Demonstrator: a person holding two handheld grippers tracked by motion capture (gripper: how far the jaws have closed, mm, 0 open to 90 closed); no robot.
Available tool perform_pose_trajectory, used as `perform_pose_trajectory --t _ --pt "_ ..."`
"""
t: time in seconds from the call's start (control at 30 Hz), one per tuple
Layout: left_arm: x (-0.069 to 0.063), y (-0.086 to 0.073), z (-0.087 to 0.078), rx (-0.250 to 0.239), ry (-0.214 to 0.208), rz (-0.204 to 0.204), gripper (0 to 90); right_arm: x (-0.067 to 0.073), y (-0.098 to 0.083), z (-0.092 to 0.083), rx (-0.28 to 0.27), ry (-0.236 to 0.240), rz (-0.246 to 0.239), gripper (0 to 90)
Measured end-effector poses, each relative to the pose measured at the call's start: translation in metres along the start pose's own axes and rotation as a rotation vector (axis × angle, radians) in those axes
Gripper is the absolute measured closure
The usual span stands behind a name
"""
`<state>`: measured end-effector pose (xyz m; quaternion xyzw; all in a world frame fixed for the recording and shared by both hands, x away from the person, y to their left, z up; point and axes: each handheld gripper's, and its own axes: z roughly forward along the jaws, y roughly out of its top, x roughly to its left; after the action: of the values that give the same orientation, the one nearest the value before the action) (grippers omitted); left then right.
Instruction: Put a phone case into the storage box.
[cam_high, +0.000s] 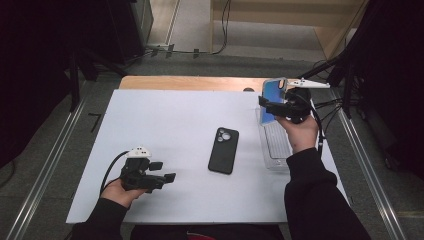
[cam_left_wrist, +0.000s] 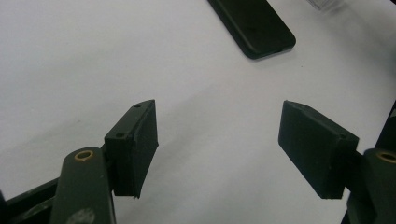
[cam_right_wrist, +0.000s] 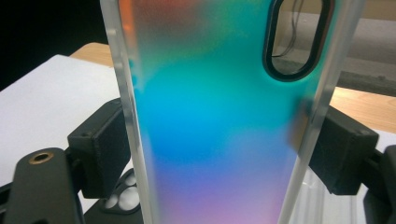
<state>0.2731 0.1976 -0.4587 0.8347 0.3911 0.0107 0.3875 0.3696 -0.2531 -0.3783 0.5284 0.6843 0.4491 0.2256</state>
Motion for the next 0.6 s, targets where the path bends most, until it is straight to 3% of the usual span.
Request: perform_pose_trajectory --t 0.2,0.5,0.6 --pt "0.002 0.0 0.0 -0.002 -0.006 -0.019 28.6 -0.014 -0.002 0.01 0.014 -0.06 0.02 15.1" --pt "0.002 0.0 0.001 0.003 -0.007 -0.017 28.6 -0.034 -0.002 0.034 -0.011 -0.097 0.053 15.1" --pt "0.003 0.0 0.0 -0.001 -0.003 -0.022 28.6 -0.039 0.0 0.043 -0.002 -0.116 0.043 15.1"
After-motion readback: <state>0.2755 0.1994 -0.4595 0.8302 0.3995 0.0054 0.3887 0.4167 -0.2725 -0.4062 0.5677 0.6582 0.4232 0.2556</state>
